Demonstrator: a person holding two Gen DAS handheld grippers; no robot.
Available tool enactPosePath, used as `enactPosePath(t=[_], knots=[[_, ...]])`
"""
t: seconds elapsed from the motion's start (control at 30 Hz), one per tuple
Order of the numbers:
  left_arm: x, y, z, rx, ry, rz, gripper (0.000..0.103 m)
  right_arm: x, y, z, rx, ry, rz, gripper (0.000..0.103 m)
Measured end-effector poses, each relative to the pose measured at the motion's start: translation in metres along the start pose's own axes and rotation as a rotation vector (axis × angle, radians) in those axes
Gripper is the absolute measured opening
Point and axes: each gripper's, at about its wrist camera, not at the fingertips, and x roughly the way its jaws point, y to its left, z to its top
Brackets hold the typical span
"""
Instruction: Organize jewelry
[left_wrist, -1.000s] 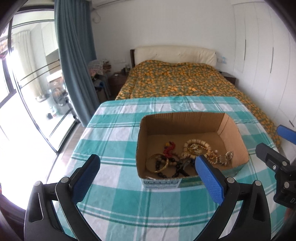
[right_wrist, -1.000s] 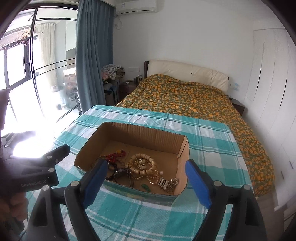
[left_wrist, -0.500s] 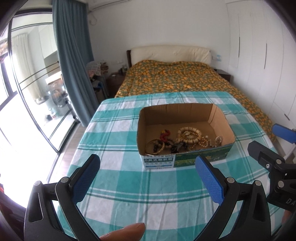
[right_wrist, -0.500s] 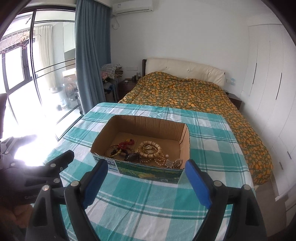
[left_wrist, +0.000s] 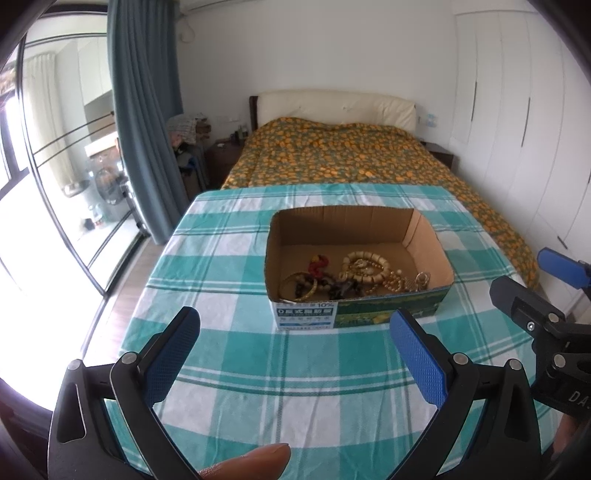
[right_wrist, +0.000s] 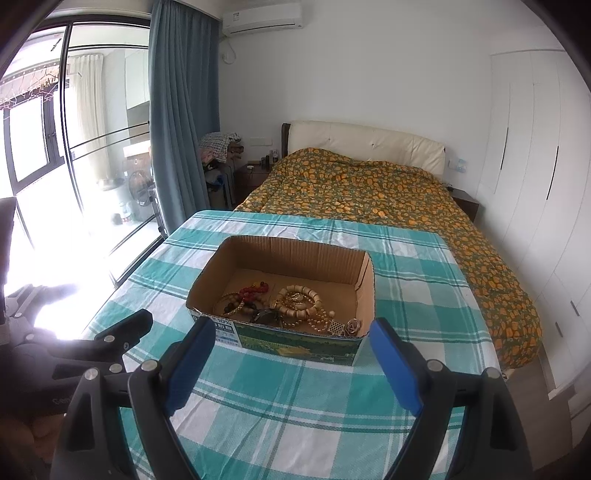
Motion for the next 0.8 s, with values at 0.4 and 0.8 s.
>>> enactPosePath(t=[0.4,0.8], knots=[[-0.0005,0.0047,0.0004,-0.019,0.017,-0.022,0.102,-0.0046,0.0057,-0.0015,-0.016,0.002,-0.012,0.087],[0.0000,0.0062,-0.0001,-0.022,0.019,-0.019,0.102,-0.0062,0.0090,-0.0004,-0.018,0.008,-0.015,0.087]])
